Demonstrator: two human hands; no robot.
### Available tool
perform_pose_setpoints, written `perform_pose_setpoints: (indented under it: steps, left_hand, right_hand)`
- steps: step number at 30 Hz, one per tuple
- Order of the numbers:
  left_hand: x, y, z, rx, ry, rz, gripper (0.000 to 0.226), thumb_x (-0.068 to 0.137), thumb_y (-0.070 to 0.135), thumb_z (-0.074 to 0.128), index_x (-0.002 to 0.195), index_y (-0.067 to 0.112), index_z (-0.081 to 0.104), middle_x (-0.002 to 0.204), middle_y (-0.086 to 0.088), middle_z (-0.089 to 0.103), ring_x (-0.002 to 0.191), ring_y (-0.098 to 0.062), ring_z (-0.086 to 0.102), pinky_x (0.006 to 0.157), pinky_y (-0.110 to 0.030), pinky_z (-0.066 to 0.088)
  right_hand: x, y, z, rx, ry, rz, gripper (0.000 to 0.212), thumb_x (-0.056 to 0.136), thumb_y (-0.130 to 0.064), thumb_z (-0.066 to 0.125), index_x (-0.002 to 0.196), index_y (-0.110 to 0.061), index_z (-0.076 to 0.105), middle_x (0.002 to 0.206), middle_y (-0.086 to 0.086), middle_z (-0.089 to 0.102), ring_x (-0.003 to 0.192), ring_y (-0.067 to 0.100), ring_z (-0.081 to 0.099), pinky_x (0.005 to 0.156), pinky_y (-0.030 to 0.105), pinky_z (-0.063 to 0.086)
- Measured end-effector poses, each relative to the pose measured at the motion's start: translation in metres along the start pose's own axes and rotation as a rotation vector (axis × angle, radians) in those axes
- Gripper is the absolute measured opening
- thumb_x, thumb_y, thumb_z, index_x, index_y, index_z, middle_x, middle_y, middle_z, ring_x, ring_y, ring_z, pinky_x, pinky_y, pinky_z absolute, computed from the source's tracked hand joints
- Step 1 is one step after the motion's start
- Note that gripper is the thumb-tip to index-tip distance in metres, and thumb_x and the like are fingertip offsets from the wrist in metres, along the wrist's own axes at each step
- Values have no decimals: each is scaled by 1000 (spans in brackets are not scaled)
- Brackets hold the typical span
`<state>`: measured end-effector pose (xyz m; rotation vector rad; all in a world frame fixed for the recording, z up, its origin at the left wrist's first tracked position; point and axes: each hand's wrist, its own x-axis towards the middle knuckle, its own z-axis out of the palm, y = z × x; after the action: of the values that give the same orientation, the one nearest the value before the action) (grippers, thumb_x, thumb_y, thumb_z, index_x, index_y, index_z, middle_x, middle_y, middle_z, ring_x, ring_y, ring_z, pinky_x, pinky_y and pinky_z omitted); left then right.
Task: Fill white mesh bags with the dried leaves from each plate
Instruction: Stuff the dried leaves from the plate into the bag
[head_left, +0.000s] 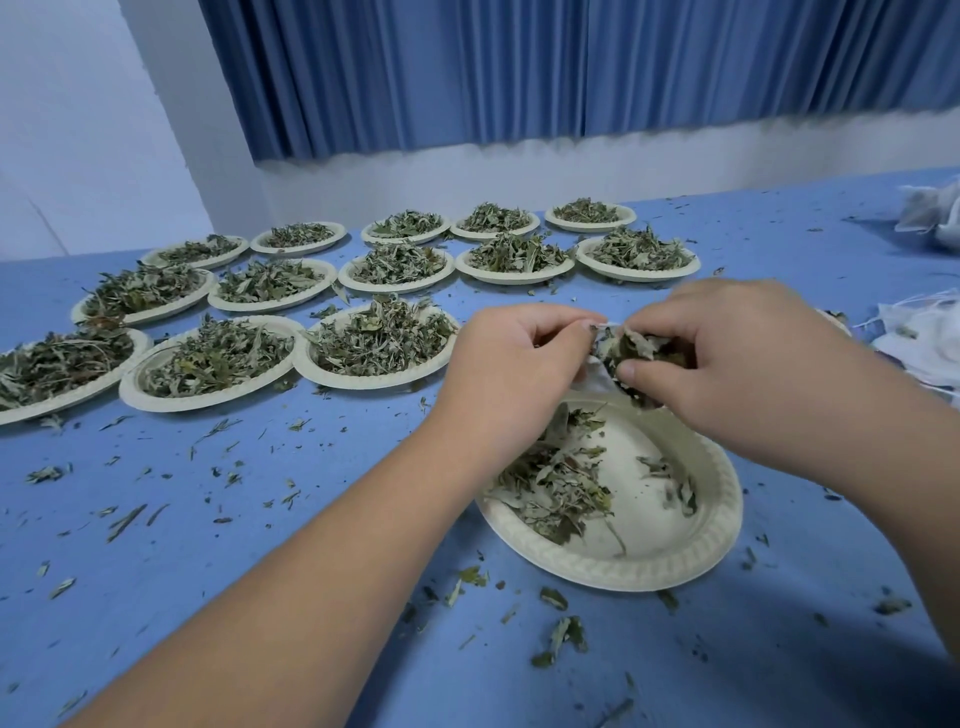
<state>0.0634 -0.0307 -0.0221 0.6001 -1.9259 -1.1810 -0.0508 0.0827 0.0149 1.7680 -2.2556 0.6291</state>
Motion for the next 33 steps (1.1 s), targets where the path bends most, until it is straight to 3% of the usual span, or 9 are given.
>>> perform_pose_setpoints:
  steps: [3,9,13,16,20,24,26,31,33]
  left_hand:
    - [-1,2,1,-23,-23,-5,18,95,14,59,96,17,77,42,17,54,34,5,42,38,-6,27]
    - [-3,4,4,-55,-37,-32,17,95,13,59,94,14,76,43,17,55,33,6,44,38,-5,27]
    - [-2,4,4,-101,-22,-56,18,95,13,59,87,20,74,41,16,52,32,4,42,37,-6,28]
    - [-2,4,4,-131,-20,-58,17,95,12,59,96,11,76,45,15,57,33,4,44,38,-5,29]
    - [-5,4,7,-123,-38,-58,18,95,12,58,95,15,76,46,15,58,34,5,45,39,-6,31]
    - [-5,7,6,-137,-27,-57,24,95,10,56,84,23,74,46,15,58,34,4,45,38,-6,31]
    - [-5,8,6,-148,-18,-67,25,94,8,56,85,21,75,46,14,59,33,4,45,37,-7,30]
    - [-5,7,6,-194,-21,-104,19,95,13,58,91,19,75,47,12,58,34,2,44,38,-10,31]
    - [-7,8,7,-203,-36,-95,21,96,13,57,86,21,74,46,13,58,35,3,45,39,-8,33]
  right_hand:
    - [0,-1,3,-64,-3,31,16,88,-36,59,92,-24,69,81,-2,53,80,17,51,68,32,40]
    - [1,-5,6,-91,46,73,22,83,-42,64,98,-25,65,84,-4,59,78,14,43,55,24,29]
    - [1,-5,6,1,122,115,25,78,-38,72,98,-23,66,78,-4,61,75,16,48,60,29,32]
    - [3,-5,8,-87,80,100,22,81,-37,69,98,-23,71,82,0,65,80,21,54,62,29,39]
    - [6,-3,12,-168,41,51,22,83,-36,66,100,-23,72,83,0,63,80,19,52,64,29,34]
    - [4,-2,10,103,125,109,22,71,-39,77,86,-32,63,81,-12,62,69,5,51,57,7,32]
    - [4,0,9,217,123,118,28,64,-43,76,79,-31,56,80,-18,60,71,-3,53,61,8,35]
    - [6,1,11,164,161,135,11,72,-24,79,77,-28,70,59,-22,53,64,-11,54,58,-1,34]
    - [7,-1,14,75,150,155,8,75,-21,73,81,-26,74,55,-20,50,56,-4,49,52,1,34]
